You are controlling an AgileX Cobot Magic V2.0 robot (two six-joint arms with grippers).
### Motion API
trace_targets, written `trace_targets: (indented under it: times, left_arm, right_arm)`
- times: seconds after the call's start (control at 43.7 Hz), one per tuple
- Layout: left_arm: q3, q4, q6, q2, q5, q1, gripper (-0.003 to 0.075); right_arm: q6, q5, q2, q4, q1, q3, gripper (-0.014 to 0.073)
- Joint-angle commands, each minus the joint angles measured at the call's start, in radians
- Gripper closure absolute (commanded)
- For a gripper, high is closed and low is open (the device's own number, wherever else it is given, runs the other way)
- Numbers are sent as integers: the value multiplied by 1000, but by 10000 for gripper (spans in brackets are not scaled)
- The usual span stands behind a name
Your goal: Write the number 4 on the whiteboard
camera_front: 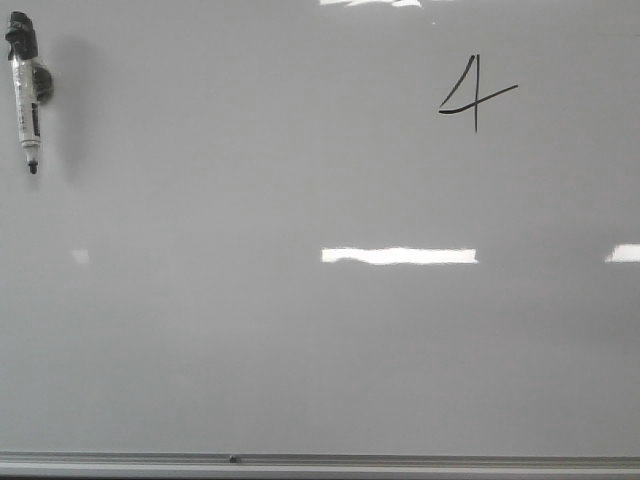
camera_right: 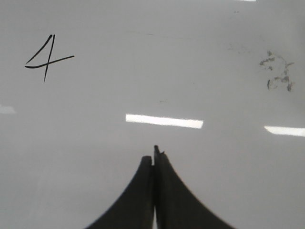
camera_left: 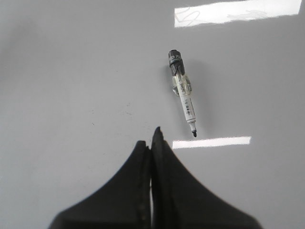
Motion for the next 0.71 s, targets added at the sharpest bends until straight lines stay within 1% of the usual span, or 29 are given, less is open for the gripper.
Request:
trace_targets:
  times: [0.0,0.252,0.687]
  left_arm:
    - [5,-10,0,-13,-85,-7,741]
    - [5,-10,0,-13,-85,-7,741]
    - [5,-10,0,-13,-85,-7,741]
  right_arm:
    - [1,-131,-21,-2,-6,-5,665]
    - [1,-127,-21,42,-6,-4,664]
    - [1,-127,-21,42,-6,-4,664]
